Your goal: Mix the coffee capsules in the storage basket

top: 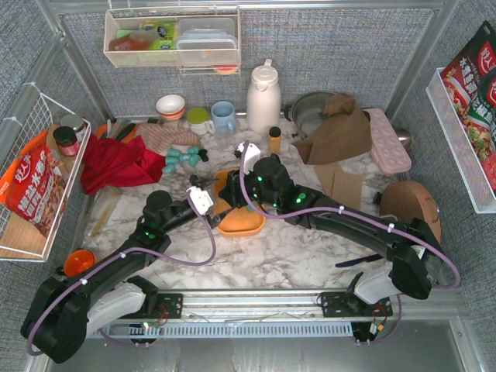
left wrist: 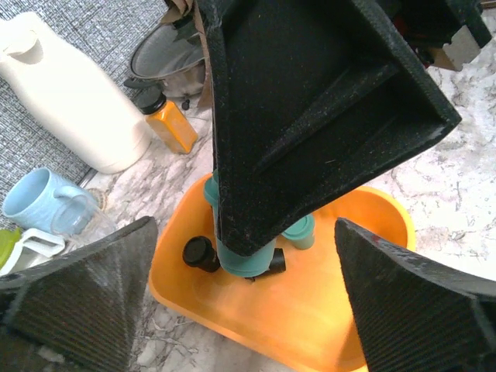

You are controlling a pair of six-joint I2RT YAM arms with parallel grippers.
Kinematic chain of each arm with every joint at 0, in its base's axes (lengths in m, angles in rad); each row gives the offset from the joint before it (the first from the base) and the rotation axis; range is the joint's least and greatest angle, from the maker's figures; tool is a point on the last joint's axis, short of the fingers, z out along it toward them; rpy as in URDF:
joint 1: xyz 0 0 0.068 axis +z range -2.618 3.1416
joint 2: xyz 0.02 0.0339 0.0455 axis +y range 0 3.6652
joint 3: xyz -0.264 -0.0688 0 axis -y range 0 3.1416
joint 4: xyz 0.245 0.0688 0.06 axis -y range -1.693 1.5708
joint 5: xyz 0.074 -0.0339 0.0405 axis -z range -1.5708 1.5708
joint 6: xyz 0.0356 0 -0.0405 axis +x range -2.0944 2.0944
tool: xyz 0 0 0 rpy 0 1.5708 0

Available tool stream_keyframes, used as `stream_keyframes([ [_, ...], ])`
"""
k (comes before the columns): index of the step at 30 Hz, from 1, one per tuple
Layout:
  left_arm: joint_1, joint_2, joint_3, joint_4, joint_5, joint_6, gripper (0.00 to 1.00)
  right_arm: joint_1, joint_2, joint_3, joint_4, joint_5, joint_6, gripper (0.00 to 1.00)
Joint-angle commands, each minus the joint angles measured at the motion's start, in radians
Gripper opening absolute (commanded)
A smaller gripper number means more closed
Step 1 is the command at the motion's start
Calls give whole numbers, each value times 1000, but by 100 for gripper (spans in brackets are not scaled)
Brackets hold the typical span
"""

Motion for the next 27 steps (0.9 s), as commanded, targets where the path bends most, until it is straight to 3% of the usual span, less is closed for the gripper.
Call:
stream_keyframes([
  [1, 0, -5, 16, 4, 11, 11, 99, 1, -6, 7, 3, 29, -1, 29],
  [9, 0, -41, 21, 9, -84, -18, 99, 1, 6, 12, -79, 211, -88, 23],
  [16, 1, -128, -16, 73, -258, -52, 99, 1, 136, 63, -190, 379, -234, 23],
  [27, 1, -230, -66, 127, -501, -54, 99, 1, 384, 157, -27, 312, -318, 23],
])
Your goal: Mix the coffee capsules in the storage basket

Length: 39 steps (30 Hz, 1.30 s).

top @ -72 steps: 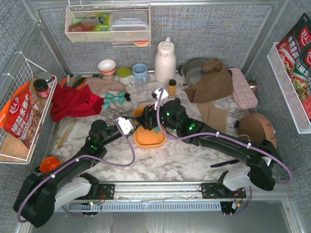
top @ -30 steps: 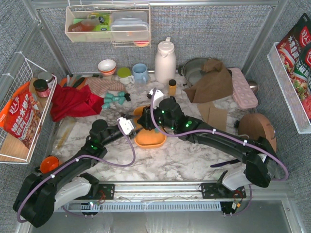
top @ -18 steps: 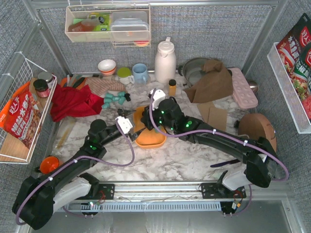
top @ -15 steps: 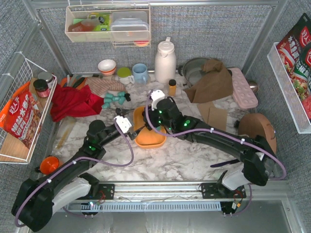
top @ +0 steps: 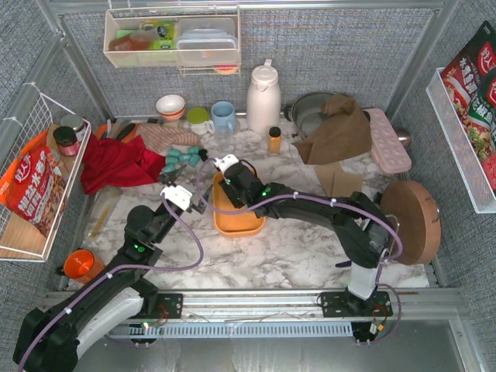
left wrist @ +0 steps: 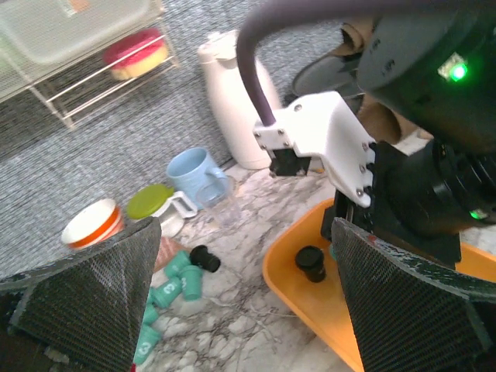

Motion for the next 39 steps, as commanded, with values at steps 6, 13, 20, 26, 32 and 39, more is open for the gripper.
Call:
stream_keyframes([
  [6, 2, -50, -22, 60, -204, -12, 99, 1, 143, 79, 183, -60, -57, 23],
  [13, 3, -82, -31, 68, -242, -11, 99, -12, 219, 105, 280, -35, -48, 28],
  [20, 4, -90, -34, 71, -249, -12, 99, -28, 264, 132, 304, -19, -34, 46],
  [26, 3, -93, -34, 71, -254, -11, 99, -42, 268, 139, 285, -46, 3, 60],
  [32, 6, -88, -36, 71, -256, -8, 99, -50, 222, 116, 274, -73, 25, 65],
  [39, 7, -83, -40, 70, -272, -5, 99, -52, 75, 18, 272, -79, 28, 66],
])
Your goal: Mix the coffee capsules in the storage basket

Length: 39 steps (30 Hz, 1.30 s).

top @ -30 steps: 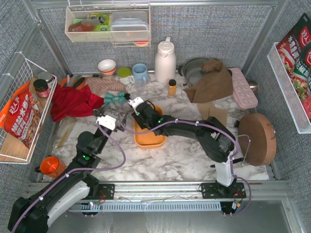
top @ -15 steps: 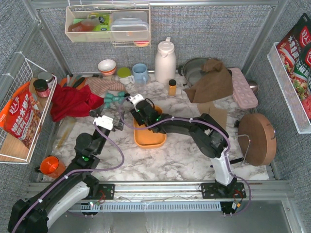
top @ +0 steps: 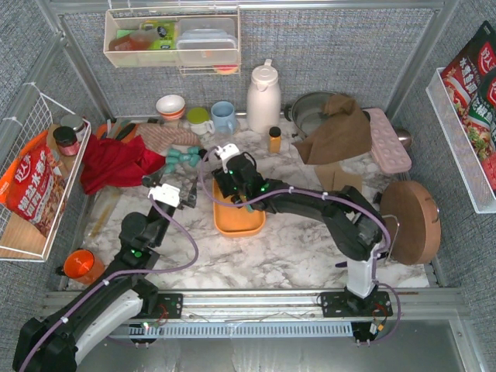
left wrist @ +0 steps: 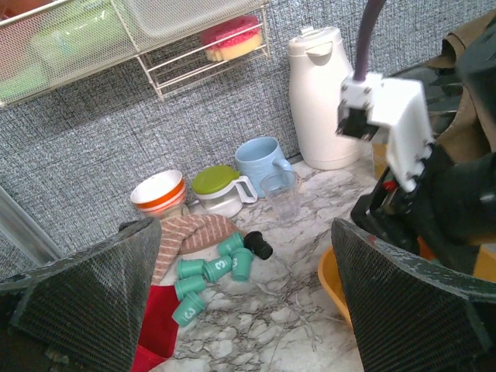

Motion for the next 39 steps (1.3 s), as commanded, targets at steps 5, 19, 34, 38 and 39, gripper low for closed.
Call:
stream_keyframes([
  [5, 3, 19, -3, 33, -21, 12, 99, -5, -203, -132, -2, 3, 4, 67],
  [19, 32, 218, 105, -122, -420, -293, 99, -20, -615, -472, -34, 79, -89, 67],
  [34, 350, 702, 426, -491, 31, -279, 99, -59, -747, -640, 51, 66, -38, 67],
  [38, 417, 835, 541, -594, 114, -241, 99, -61, -759, -643, 50, 57, -31, 67],
  [39, 435, 866, 573, -628, 138, -217, 97, -62, -762, -643, 49, 55, -30, 67],
])
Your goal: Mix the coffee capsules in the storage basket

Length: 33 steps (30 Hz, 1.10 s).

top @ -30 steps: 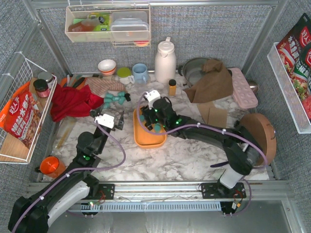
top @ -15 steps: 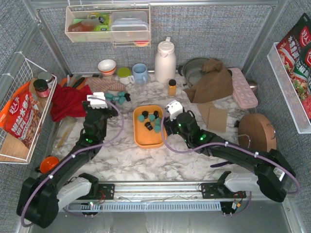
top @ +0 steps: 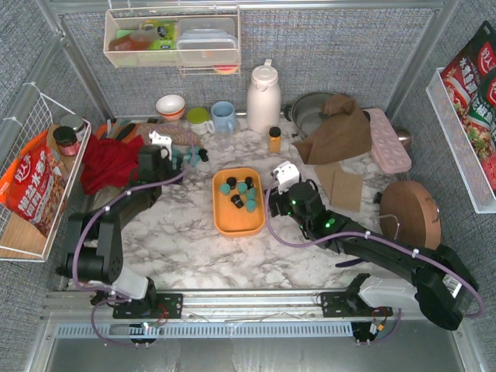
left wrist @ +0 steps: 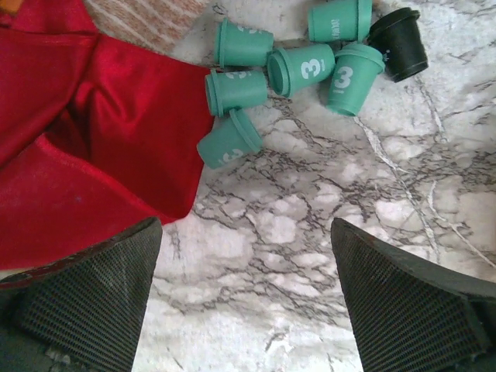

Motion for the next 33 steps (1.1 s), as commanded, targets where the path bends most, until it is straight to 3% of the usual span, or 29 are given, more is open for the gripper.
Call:
stream_keyframes([
  [1, 60, 111, 118, -140, 161, 97, 95, -3, -14, -4, 32, -23, 18, 67],
  [8, 147, 343, 401, -445, 332, 265, 73, -5, -32, -5, 23, -28, 23, 67],
  [11, 159, 408, 453, -510, 357, 329, 70, -7, -34, -6, 24, -30, 23, 67],
  [33, 159, 463, 477, -383, 374, 598, 73, -18, 23, 12, 8, -57, 25, 67],
])
